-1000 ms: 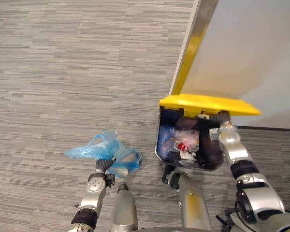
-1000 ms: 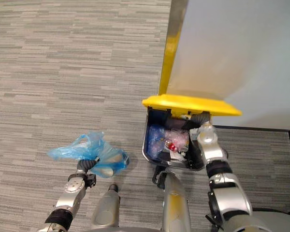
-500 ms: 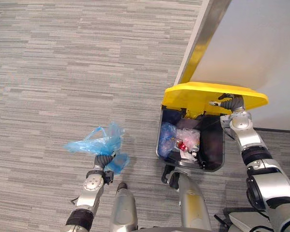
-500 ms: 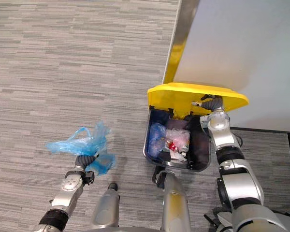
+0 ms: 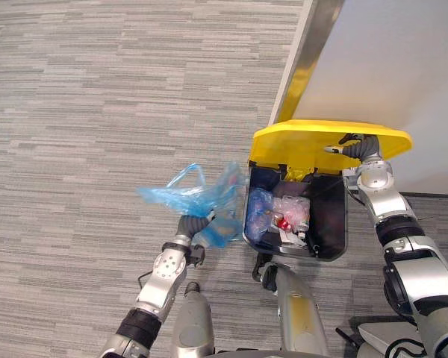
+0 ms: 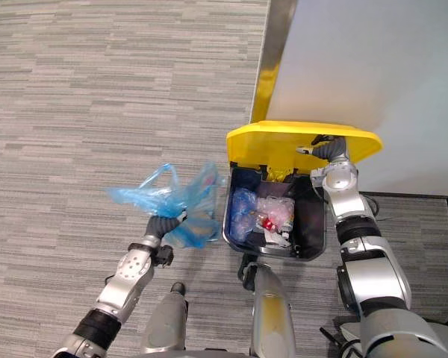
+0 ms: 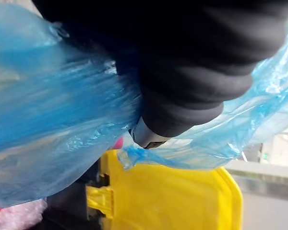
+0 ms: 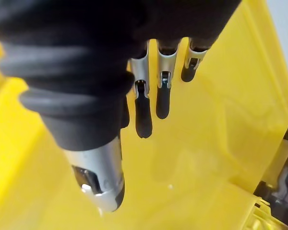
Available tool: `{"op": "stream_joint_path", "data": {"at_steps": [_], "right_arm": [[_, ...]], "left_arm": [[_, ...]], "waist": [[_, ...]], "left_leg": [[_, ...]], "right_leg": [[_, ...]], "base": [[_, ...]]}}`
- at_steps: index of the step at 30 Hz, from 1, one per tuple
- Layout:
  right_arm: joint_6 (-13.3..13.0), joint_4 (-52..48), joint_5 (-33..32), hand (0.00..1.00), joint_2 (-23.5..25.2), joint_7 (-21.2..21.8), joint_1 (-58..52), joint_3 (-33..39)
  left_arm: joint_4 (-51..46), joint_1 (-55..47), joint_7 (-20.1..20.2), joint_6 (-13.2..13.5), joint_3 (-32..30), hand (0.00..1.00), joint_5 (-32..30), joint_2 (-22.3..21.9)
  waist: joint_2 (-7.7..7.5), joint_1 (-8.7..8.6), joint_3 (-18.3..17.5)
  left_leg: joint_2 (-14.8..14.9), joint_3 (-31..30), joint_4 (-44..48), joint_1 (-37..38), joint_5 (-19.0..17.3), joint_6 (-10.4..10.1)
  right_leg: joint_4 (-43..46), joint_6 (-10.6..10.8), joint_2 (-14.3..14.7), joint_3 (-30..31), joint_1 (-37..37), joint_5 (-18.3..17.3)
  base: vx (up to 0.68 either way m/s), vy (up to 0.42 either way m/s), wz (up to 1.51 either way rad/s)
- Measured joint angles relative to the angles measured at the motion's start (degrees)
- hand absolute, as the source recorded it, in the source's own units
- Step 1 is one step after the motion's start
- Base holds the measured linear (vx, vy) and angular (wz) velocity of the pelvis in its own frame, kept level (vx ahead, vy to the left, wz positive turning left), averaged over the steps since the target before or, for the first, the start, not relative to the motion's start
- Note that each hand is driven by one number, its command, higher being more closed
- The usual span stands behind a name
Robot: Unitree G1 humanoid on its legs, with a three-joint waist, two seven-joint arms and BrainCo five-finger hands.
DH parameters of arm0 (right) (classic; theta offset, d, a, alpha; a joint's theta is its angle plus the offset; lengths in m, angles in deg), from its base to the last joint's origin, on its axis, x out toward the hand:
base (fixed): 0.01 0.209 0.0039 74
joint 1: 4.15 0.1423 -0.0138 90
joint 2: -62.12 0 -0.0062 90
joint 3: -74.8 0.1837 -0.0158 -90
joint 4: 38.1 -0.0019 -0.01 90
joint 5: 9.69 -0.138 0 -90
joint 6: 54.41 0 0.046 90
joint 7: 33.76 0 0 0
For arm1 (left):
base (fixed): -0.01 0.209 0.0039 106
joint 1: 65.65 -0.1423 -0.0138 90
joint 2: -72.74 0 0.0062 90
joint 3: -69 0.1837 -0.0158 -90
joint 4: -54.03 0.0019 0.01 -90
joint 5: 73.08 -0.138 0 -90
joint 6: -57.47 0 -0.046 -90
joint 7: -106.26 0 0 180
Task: Gather rubbish on tea table into small bin, then transfer packed bag to large trash can.
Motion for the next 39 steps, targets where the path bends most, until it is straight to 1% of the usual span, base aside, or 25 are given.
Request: {"op": "stream_joint_path", "data": {"at_steps": [2, 3, 5, 7, 9, 10, 12, 15, 20, 24, 26, 29, 30, 32, 33, 34, 35, 37, 38, 39], "right_arm": [[0.34, 0.04, -0.01, 0.0, 0.23, 0.82, 1.66, -1.59], [0.82, 0.08, -0.01, 0.0, 0.25, 1.17, 3.39, -2.67], [0.9, 0.61, -0.06, 0.0, 0.19, 1.3, 4.73, -3.32], [0.9, 1.38, -0.59, 0.0, 0.2, 1.43, 6.16, -4.61], [1.03, 2.19, -1.11, 0.0, 0.19, 2.23, 8.97, -5.66], [1.03, 2.19, -1.11, 0.0, 0.19, 2.24, 9.22, -5.83], [1.03, 2.19, -1.16, 0.0, 0.19, 2.36, 11.09, -6.85], [1.03, 2.17, -1.76, 0.0, 0.18, 2.43, 12.45, -7.08], [1.02, 0.94, -3.38, 0.0, 0.12, 2.43, 15.71, -8.45], [1.01, -4.72, -4.19, 0.0, -0.71, 2.19, 15.7, -8.49], [1.01, -8.18, -4.54, 0.0, -1.65, 2.22, 15.7, -9.34], [0.92, -12.33, -5.01, 0.0, -2.52, 2.18, 15.72, -9.8], [0.82, -14.68, -5.66, 0.0, -2.89, 2.19, 15.76, -11.78], [0.45, -17.52, -5.95, 0.0, -2.87, 2.19, 15.91, -13.72], [-0.35, -20.07, -6.19, 0.0, -2.85, 2.22, 16.46, -15.72], [-0.39, -20.8, -6.32, 0.0, -2.72, 2.27, 17.05, -16.56], [-0.66, -21.44, -6.61, 0.0, -2.65, 2.27, 18.29, -17.96], [-1.37, -23.37, -6.65, 0.0, -2.61, 2.28, 19.83, -18.58], [-2.25, -23.58, -6.67, 0.0, -2.63, 2.25, 20.33, -18.78], [-2.45, -23.6, -6.68, 0.0, -2.63, 2.23, 20.57, -19.08]], "left_arm": [[-0.56, 2.4, -0.05, 0.0, 2.06, 1.0, 0.0, -0.24], [-0.54, 4.75, -0.16, -0.02, 3.82, 1.0, 0.0, -0.6], [-0.52, 7.92, -0.38, -0.03, 5.86, 1.0, -0.03, -1.73], [-0.42, 10.3, -0.44, -0.02, 6.96, 1.0, -0.05, -2.74], [0.19, 14.05, -0.73, 0.0, 8.32, 1.0, -0.11, -3.55], [0.3, 14.41, -0.79, 0.0, 8.43, 1.0, -0.12, -3.56], [4.19, 18.16, -1.48, -0.06, 9.37, 1.0, -0.23, -4.43], [8.01, 21.07, -1.63, -0.22, 10.65, 1.0, -1.29, -4.69], [14.72, 28.84, -2.86, -0.88, 10.7, 1.0, -2.75, -6.05], [18.65, 33.13, -2.85, -1.74, 10.61, 1.0, -4.59, -6.8], [20.85, 34.17, -2.75, -2.55, 10.58, 1.0, -4.75, -6.8], [23.31, 35.66, -2.68, -2.89, 10.58, 1.0, -5.58, -6.98], [24.97, 36.2, -2.58, -2.93, 10.59, 1.0, -6.31, -6.99], [26.86, 36.85, -2.45, -3.0, 10.59, 1.0, -7.05, -7.0], [28.22, 37.35, -2.39, -3.44, 10.4, 1.0, -8.12, -7.0], [28.96, 37.66, -2.39, -3.61, 10.28, 1.0, -8.79, -7.0], [29.93, 38.09, -2.41, -4.13, 10.0, 1.0, -9.86, -6.98], [32.17, 38.86, -2.39, -4.78, 9.67, 1.0, -12.18, -6.97], [32.84, 38.87, -2.38, -5.12, 8.91, 0.0, -13.62, -7.01], [33.29, 38.87, -2.37, -5.14, 8.32, 0.0, -14.0, -7.03]], "waist": [[0.25, -0.76, 0.14], [0.7, -1.07, 0.47], [1.18, -1.3, 0.88], [1.36, -1.64, 1.21], [1.33, -2.5, 2.5], [1.29, -2.52, 2.63], [1.19, -2.7, 3.05], [1.12, -2.99, 3.66], [0.27, -4.15, 5.37], [-0.02, -4.31, 5.73], [-0.47, -4.42, 6.21], [-0.57, -4.59, 7.52], [-0.77, -4.52, 7.64], [-1.1, -4.43, 7.87], [-1.13, -4.28, 7.91], [-1.11, -4.27, 8.04], [-1.2, -4.26, 8.43], [-1.2, -4.22, 9.83], [-1.2, -4.21, 9.83], [-1.2, -4.2, 9.84]], "left_leg": [[0.0, 0.7, -0.01, 0.17, -0.04, 0.08], [-0.03, 1.25, 0.04, 0.18, -0.04, 0.09], [-0.22, 1.57, 0.03, 0.27, 0.05, 0.23], [-0.35, 1.86, 0.03, 0.37, 0.05, 0.24], [-0.69, 2.29, 0.04, 0.48, 0.11, 0.33], [-0.72, 2.37, 0.03, 0.47, 0.11, 0.33], [-0.89, 3.27, 0.01, 0.03, 0.11, 0.33], [-0.87, 4.19, 0.01, -0.08, 0.11, 0.33], [-0.82, 5.36, 0.85, -2.29, 0.08, 0.29], [-0.56, 5.94, 2.54, -5.83, 0.01, 0.15], [0.34, 6.71, 4.97, -8.52, -0.44, -0.28], [1.1, 7.1, 7.29, -10.94, -1.26, -0.38], [1.74, 7.31, 8.92, -12.95, -1.98, -0.45], [2.06, 7.58, 10.24, -14.98, -2.44, -0.45], [2.19, 7.62, 11.47, -17.28, -2.81, -0.45], [2.19, 7.66, 11.94, -18.16, -2.84, -0.44], [2.25, 7.76, 12.51, -19.22, -2.91, -0.46], [2.57, 7.98, 13.97, -21.0, -3.09, -0.35], [2.85, 8.19, 14.7, -22.38, -3.34, -0.41], [2.98, 8.32, 15.09, -22.98, -3.44, -0.44]], "right_leg": [[-0.75, -0.12, 0.44, 0.7, -0.01, 0.63], [-1.26, 0.11, 0.62, 1.08, -0.03, 1.05], [-1.46, 0.23, 0.63, 1.41, -0.08, 1.28], [-1.46, 0.31, 0.65, 1.73, -0.2, 1.31], [-1.56, 0.55, 0.61, 2.34, -0.46, 1.53], [-1.57, 0.56, 0.61, 2.42, -0.52, 1.57], [-1.57, 0.84, 0.79, 3.36, -1.62, 1.94], [-1.46, 0.4, 0.93, 4.11, -2.35, 2.23], [-1.6, 0.34, 0.96, 4.81, -4.69, 2.82], [-1.59, 0.25, 1.22, 4.99, -7.75, 3.34], [-1.61, -0.36, 1.81, 4.76, -9.36, 3.74], [-1.29, -0.55, 2.01, 4.37, -10.78, 3.88], [-1.17, -0.5, 2.49, 4.33, -12.22, 4.13], [-0.69, -0.23, 2.64, 4.43, -14.01, 4.37], [-0.33, -0.36, 2.73, 4.52, -16.05, 4.55], [-0.25, -0.52, 2.74, 4.57, -16.77, 4.67], [-0.17, -0.76, 2.81, 4.62, -17.7, 4.84], [0.24, -0.83, 2.91, 4.63, -19.09, 4.91], [0.44, -0.97, 2.95, 4.57, -20.08, 5.04], [0.45, -1.05, 2.98, 4.53, -20.55, 5.21]], "base": [[-0.01, 0.018, -0.2], [-0.02, 0.022, -0.17], [-0.02, 0.018, -0.11], [-0.01, 0.006, -0.08], [-0.02, 0.005, -0.1], [-0.03, 0.008, -0.15], [-0.01, 0.006, -0.18], [0.02, 0.008, -0.16], [0.0, 0.001, -0.08], [0.01, -0.024, -0.06], [0.01, -0.033, -0.07], [-0.03, -0.037, 0.01], [-0.03, -0.02, -0.06], [-0.05, -0.028, -0.07], [-0.06, -0.027, -0.05], [-0.04, -0.018, -0.05], [-0.02, -0.01, -0.03], [-0.02, -0.004, 0.0], [0.0, 0.0, 0.0], [-0.03, 0.016, -0.02]]}}
